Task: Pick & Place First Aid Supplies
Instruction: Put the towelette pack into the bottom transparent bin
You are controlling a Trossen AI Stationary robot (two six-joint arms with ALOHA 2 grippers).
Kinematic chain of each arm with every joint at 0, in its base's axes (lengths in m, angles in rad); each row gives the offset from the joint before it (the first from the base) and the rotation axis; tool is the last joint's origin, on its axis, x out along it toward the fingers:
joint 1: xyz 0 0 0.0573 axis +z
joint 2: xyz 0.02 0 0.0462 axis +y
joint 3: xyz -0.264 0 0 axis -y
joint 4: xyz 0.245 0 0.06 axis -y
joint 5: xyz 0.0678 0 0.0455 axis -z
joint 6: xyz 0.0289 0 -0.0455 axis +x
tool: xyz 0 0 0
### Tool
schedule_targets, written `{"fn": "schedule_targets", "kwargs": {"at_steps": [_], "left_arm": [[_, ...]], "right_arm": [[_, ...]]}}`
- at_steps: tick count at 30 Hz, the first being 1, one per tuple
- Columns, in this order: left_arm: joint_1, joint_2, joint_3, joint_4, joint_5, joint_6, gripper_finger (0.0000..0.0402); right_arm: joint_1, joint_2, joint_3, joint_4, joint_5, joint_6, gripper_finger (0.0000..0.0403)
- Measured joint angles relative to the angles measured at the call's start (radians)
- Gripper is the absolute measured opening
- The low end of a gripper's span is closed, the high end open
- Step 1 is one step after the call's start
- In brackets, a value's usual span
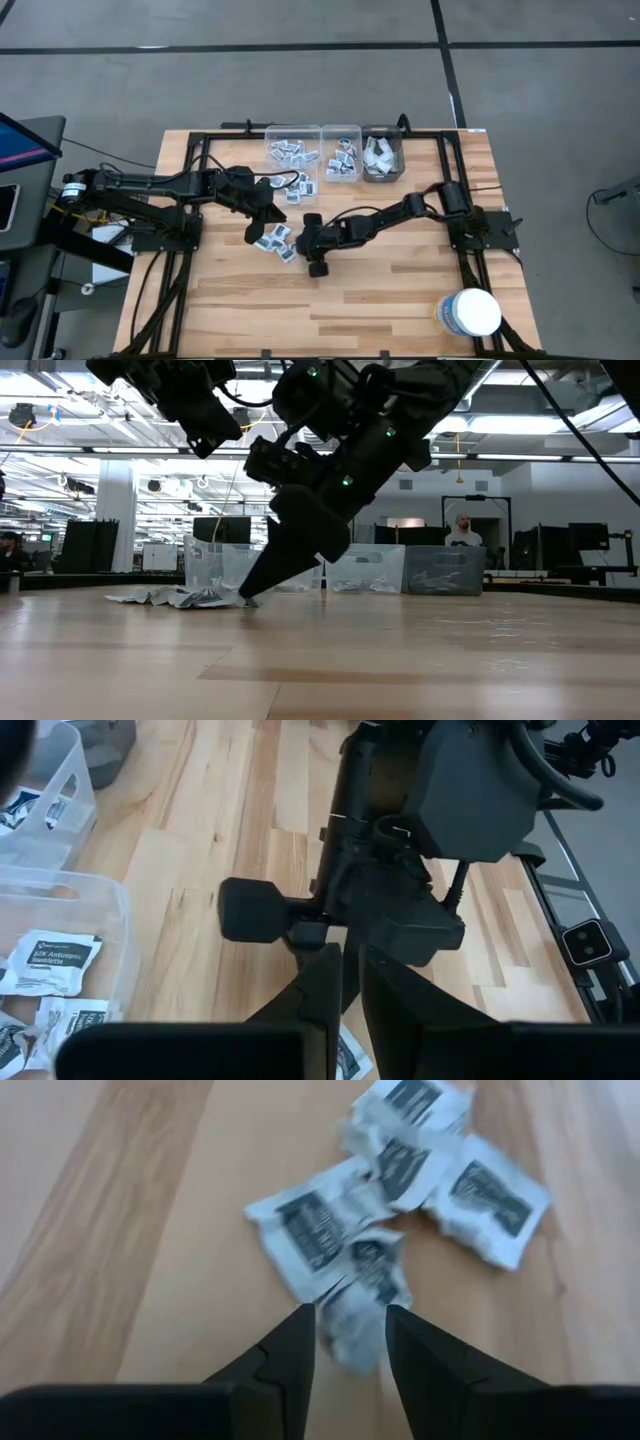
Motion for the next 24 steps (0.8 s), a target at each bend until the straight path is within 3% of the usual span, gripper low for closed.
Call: {"fn": "schedule_targets", "kwargs": {"at_steps": [8,20,24], "left_arm": [[0.0,0.0,0.0,0.0,0.0,0.0,0.004],[0.0,0.0,0.0,0.001,0.0,0.0,0.004],[0.0,0.0,0.0,0.001,0.0,0.0,0.004]], "right_arm": [[-0.007,0.0,0.0,0.022,-0.03,0.0,0.011],[-0.012,0.0,0.0,0.011,-0.047,0.026,0.0008],[-0.013,-0.001,0.0,-0.009,-0.026,0.071,0.0004]]}}
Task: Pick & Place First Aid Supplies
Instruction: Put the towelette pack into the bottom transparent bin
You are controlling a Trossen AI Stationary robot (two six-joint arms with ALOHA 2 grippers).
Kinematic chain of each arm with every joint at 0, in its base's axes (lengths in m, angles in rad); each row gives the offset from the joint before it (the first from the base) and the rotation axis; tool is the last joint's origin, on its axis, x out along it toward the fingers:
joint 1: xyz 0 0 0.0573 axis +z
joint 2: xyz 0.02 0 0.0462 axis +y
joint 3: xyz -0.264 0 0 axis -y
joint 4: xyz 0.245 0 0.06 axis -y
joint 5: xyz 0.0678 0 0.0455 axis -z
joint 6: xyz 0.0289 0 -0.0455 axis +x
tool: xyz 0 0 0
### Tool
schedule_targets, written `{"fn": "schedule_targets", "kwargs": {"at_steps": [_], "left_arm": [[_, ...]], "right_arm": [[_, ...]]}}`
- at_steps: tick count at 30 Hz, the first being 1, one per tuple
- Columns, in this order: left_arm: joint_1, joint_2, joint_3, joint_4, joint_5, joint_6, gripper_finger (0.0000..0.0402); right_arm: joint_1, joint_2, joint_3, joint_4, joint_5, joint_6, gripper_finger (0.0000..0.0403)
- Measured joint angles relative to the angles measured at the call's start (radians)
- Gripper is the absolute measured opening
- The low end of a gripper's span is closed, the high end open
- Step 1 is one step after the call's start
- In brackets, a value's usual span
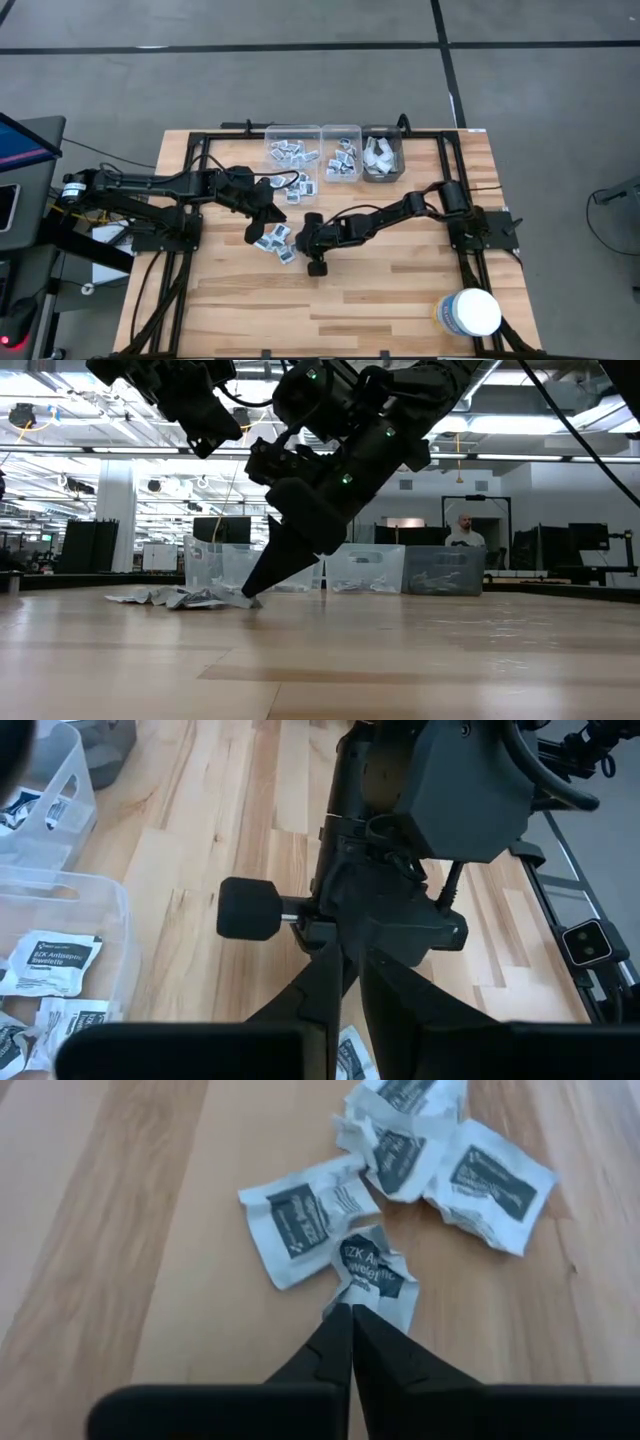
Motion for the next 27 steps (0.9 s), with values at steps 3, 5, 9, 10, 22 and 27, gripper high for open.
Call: {"fn": "schedule_targets", "kwargs": {"at_steps": [3,5,9,10,22,27], "left_arm": [[0.0,0.0,0.0,0.0,0.0,0.0,0.004],[0.0,0.0,0.0,0.0,0.0,0.0,0.004],[0.0,0.0,0.0,0.0,0.0,0.0,0.004],[0.0,0.0,0.0,0.001,0.0,0.002,0.004],[0.0,0.0,0.0,0.035,-0.014,0.0,0.004],[0.0,0.0,0.0,0.076,-0.015,0.0,0.004]], "right_arm": [[0.005,-0.008,0.0,-0.028,0.007,0.017,0.0002],[0.009,-0.021,0.0,-0.057,0.03,0.018,0.0001],[0.016,-0.072,-0.002,-0.122,0.082,0.003,0.0001],[0.016,-0.09,-0.002,-0.138,0.089,-0.004,0.0001],[0.012,-0.304,0.0,-0.208,0.232,-0.123,0.0],[0.002,-0.362,0.0,-0.208,0.251,-0.142,0.0]]}}
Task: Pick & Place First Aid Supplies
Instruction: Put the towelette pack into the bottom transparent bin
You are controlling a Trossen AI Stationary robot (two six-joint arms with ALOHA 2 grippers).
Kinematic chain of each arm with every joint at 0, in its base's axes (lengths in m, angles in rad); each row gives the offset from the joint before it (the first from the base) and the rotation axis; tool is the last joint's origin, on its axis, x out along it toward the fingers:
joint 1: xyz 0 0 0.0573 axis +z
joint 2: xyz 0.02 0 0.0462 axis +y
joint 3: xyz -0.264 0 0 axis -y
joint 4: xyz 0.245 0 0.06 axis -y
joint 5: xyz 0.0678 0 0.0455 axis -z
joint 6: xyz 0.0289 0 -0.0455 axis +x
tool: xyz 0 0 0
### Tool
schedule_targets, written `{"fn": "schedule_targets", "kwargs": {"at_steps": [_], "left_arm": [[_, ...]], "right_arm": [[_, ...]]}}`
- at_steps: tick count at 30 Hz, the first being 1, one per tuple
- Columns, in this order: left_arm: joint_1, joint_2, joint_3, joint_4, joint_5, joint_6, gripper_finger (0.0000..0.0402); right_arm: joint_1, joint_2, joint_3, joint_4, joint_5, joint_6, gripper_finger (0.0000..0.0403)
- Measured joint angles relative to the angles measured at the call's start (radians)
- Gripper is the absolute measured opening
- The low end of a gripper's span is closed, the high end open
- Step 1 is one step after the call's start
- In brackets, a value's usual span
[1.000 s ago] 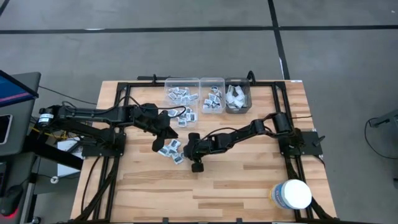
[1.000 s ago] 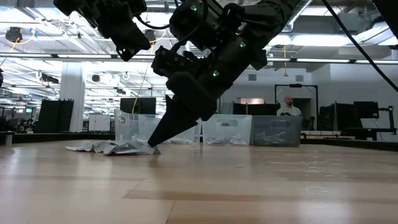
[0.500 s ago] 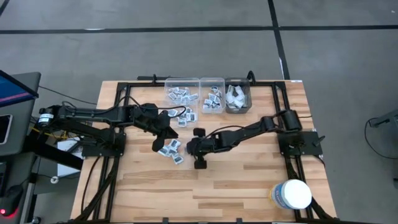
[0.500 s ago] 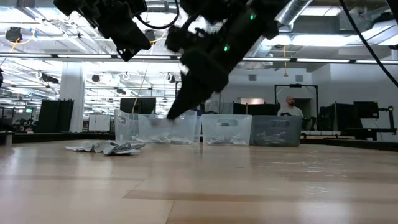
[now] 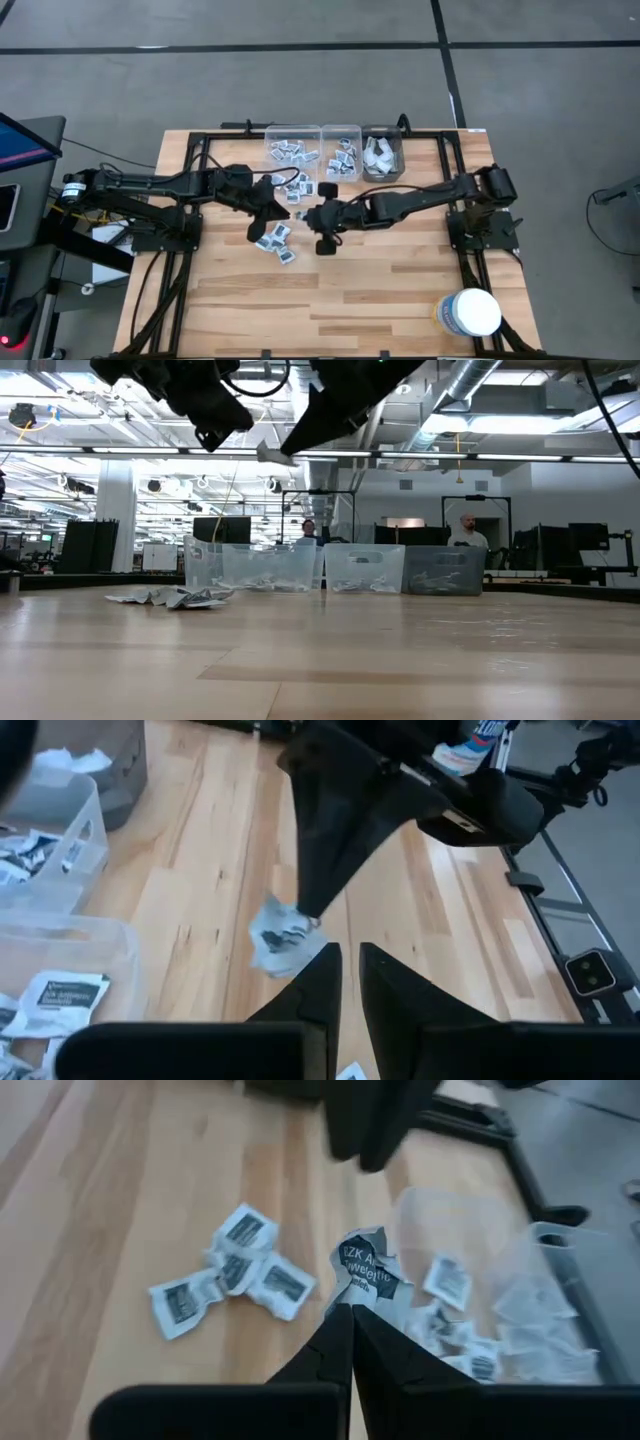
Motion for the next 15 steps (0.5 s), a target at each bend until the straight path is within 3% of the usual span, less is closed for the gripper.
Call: {"fn": "schedule_targets", "kwargs": {"at_steps": [3,5,9,15], "left_arm": [[0.0,0.0,0.0,0.02,-0.01,-0.017,0.004],[0.0,0.0,0.0,0.027,-0.068,-0.076,0.004],[0.015,0.0,0.0,0.031,-0.186,-0.249,0.0052],[0.068,0.01,0.001,0.04,-0.185,-0.568,0.0088]], "right_arm": [[-0.004,-0.016,0.0,-0.002,0.019,-0.008,0.0],[-0.004,-0.025,0.0,-0.002,0.021,-0.016,0.0],[-0.003,-0.028,0.0,-0.003,0.041,-0.019,0.0],[-0.003,-0.028,0.0,-0.003,0.042,-0.033,0.0]]}}
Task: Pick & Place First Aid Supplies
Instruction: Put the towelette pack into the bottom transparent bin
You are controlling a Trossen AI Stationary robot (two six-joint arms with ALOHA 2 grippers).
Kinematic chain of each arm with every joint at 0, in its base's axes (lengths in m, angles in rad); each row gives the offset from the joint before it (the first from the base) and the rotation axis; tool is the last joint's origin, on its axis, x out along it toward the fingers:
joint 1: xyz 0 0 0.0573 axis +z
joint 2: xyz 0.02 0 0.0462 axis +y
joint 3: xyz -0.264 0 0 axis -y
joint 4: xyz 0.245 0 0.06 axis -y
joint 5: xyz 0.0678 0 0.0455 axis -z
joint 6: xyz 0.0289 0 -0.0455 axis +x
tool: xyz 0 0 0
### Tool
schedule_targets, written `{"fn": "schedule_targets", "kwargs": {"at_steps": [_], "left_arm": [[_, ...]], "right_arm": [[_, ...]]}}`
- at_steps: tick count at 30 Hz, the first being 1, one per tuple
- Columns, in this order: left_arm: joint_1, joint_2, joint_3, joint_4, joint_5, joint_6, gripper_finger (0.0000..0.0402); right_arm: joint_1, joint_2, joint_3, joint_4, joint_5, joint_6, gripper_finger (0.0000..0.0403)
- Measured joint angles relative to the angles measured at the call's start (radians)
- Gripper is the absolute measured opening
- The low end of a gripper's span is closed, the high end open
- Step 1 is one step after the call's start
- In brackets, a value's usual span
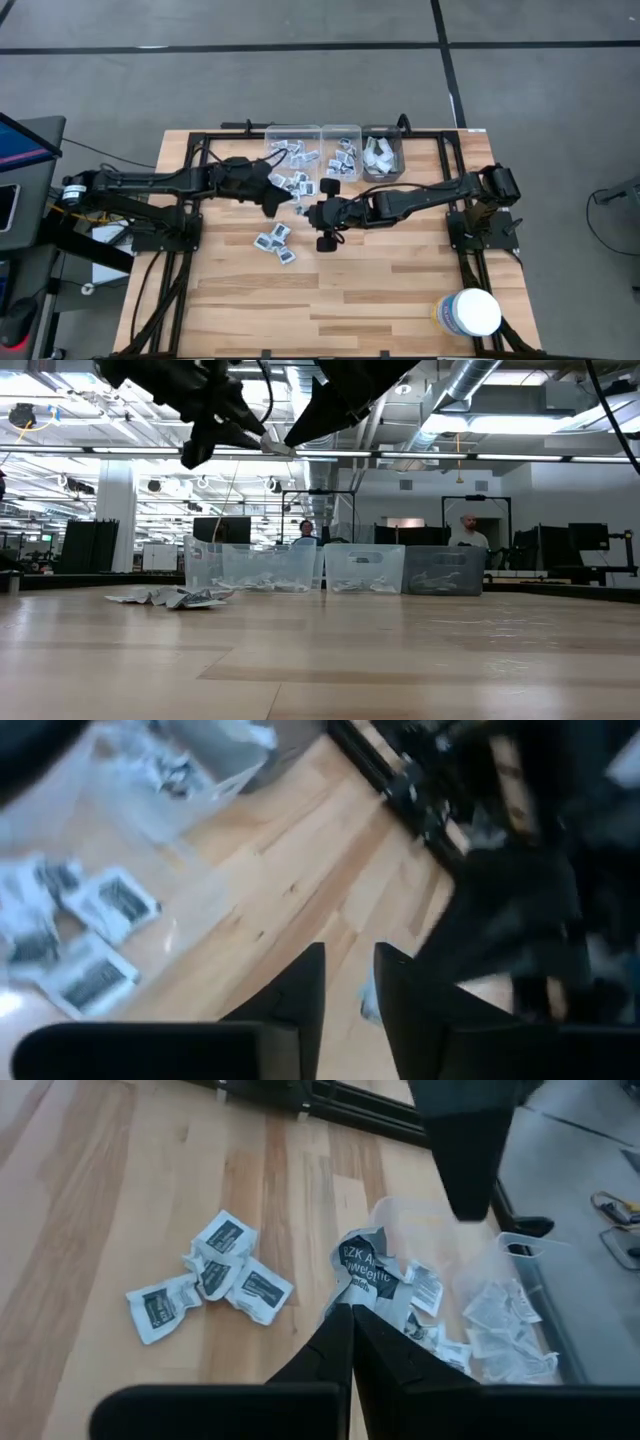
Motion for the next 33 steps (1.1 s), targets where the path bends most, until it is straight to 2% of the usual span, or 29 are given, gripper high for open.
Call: {"fn": "schedule_targets", "kwargs": {"at_steps": [3,11,15,33], "left_arm": [[0.01,0.019,0.0,0.005,0.001,-0.136,0.01],[0.012,0.096,0.0,0.134,0.067,-0.312,0.0111],[0.012,0.132,0.0,0.188,0.094,-0.325,0.0111],[-0.003,0.155,0.0,0.187,0.113,-0.337,0.011]], "right_arm": [[0.001,0.0,0.0,0.001,0.03,-0.012,0.0],[0.002,0.0,0.0,0.001,0.038,-0.012,0.0],[0.009,0.0,0.0,0.0,0.071,-0.02,0.0],[0.028,0.0,0.0,-0.005,0.129,-0.038,0.0]]}}
